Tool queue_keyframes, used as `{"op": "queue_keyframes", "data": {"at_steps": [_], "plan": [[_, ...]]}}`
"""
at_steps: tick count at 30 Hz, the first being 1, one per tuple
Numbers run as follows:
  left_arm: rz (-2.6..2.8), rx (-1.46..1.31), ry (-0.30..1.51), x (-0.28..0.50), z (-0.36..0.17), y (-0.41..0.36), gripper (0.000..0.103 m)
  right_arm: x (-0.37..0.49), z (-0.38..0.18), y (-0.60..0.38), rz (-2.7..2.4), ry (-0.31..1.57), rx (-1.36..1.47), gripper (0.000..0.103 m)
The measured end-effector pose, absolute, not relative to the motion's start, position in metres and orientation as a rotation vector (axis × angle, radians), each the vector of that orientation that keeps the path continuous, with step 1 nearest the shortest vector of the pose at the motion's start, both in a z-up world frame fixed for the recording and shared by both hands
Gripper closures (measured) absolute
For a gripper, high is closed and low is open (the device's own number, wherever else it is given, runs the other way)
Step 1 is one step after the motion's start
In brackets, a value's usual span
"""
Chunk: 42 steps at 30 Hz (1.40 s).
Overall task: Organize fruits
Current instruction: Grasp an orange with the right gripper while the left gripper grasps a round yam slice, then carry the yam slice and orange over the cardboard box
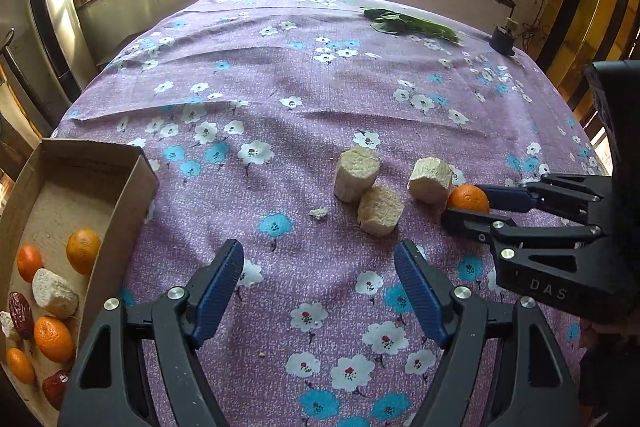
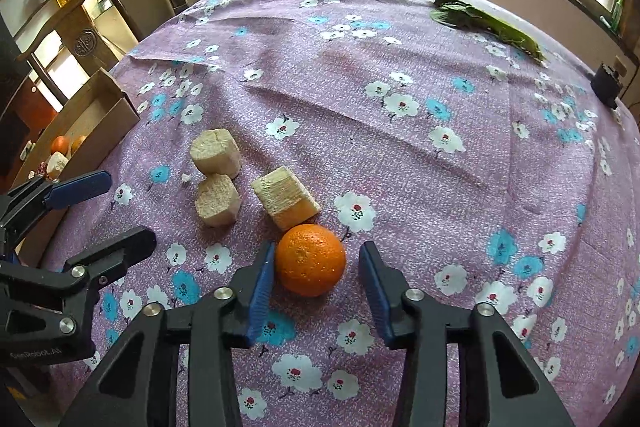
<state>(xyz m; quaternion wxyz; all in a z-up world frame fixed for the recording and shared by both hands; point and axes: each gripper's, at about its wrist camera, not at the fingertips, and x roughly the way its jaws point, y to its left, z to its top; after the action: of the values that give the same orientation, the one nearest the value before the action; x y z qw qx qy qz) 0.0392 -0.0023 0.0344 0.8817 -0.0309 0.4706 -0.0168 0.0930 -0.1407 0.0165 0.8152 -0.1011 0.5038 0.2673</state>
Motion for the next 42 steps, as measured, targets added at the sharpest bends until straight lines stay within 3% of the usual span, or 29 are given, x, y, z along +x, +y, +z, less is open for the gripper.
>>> {"op": "queue_keyframes", "data": {"at_steps": [10, 12, 14, 17, 19, 23, 25, 27, 42], "plan": [[-0.085, -0.036, 1.002, 0.066, 0.016, -0.027, 0.026, 0.076, 0.026, -0.176, 0.543, 1.076, -0.219, 0.067], [-0.081, -0.029, 1.010, 0.068, 0.011, -0.030, 0.036, 0.075, 0.022, -0.180, 0.544, 1.089, -0.212, 0.067], [-0.066, -0.003, 0.989, 0.067, 0.012, -0.031, 0.056, 0.075, 0.017, -0.180, 0.541, 1.099, -0.213, 0.067], [-0.068, -0.004, 0.980, 0.068, 0.014, -0.029, 0.072, 0.076, 0.017, -0.182, 0.540, 1.095, -0.193, 0.066], [-0.072, -0.004, 0.975, 0.068, 0.014, -0.028, 0.074, 0.075, 0.018, -0.181, 0.516, 1.092, -0.211, 0.060], [-0.090, -0.025, 0.979, 0.065, 0.015, -0.024, 0.075, 0.072, 0.017, -0.181, 0.509, 1.094, -0.220, 0.058], [-0.100, -0.032, 0.976, 0.061, 0.017, -0.021, 0.075, 0.070, 0.017, -0.180, 0.509, 1.089, -0.227, 0.059], [-0.100, -0.042, 0.969, 0.055, 0.021, -0.017, 0.075, 0.067, 0.019, -0.177, 0.524, 1.088, -0.228, 0.067], [-0.073, -0.066, 0.901, -0.013, 0.046, 0.023, 0.075, 0.006, 0.061, -0.137, 0.581, 1.002, -0.236, 0.067]]}}
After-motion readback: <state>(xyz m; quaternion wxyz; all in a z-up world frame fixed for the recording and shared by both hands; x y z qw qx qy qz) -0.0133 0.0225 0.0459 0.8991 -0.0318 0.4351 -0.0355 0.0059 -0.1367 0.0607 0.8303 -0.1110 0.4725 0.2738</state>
